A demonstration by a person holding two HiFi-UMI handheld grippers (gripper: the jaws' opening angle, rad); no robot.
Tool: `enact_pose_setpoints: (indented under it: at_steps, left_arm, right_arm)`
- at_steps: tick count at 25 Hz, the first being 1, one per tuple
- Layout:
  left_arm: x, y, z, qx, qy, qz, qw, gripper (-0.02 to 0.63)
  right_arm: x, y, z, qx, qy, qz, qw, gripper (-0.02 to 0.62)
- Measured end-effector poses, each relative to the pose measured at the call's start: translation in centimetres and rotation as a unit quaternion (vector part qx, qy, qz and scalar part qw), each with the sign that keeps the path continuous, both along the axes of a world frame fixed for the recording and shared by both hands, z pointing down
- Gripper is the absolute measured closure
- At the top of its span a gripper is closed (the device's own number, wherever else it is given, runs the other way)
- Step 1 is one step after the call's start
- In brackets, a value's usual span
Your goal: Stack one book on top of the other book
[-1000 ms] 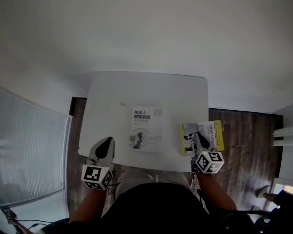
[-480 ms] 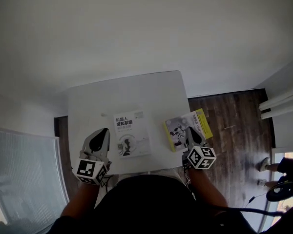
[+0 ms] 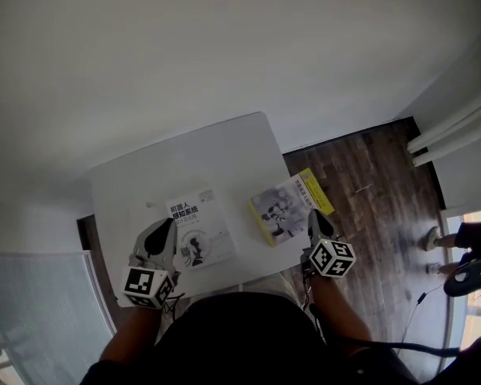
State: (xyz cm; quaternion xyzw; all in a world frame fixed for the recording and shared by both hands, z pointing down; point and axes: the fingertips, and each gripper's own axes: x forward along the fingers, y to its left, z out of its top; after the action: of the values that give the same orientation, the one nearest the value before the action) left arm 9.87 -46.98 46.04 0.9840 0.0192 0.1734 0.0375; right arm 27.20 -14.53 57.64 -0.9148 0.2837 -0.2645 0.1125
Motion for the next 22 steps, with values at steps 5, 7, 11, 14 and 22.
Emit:
enact_pose_setpoints:
  at_steps: [5, 7, 11, 14, 22]
  left_arm:
    - [2.0, 1.9, 0.2, 0.002, 0.000, 0.033, 0.9994, 0.601]
    - [2.9, 2.6, -0.4, -0.003, 0.005, 0.040, 0.9992, 0.601]
    - [3.7, 3.6, -0.9, -0.002, 0.012, 0.055, 0.9984, 0.601]
    - [4.0, 3.7, 0.1, 0.005, 0.000, 0.054, 0.9985, 0.601]
    - [4.6, 6.3, 2.6, -0.003, -0.037, 0.068, 0.9970, 0.601]
  right_arm:
    - [-0.2, 2.5, 0.2, 0.000, 0.001, 0.026, 1.000, 0.592]
    - [-0.3, 3.4, 0.6, 0.000, -0.005, 0.036, 0.999, 0.592]
    - [-0.6, 4.9, 1.6, -0.007, -0.010, 0.047, 0.999, 0.592]
    - [-0.6, 5.4, 2.6, -0.010, -0.018, 0.048, 0.999, 0.592]
    - [-0.4, 5.3, 5.7, -0.033, -0.044, 0.033, 0.998, 0.462]
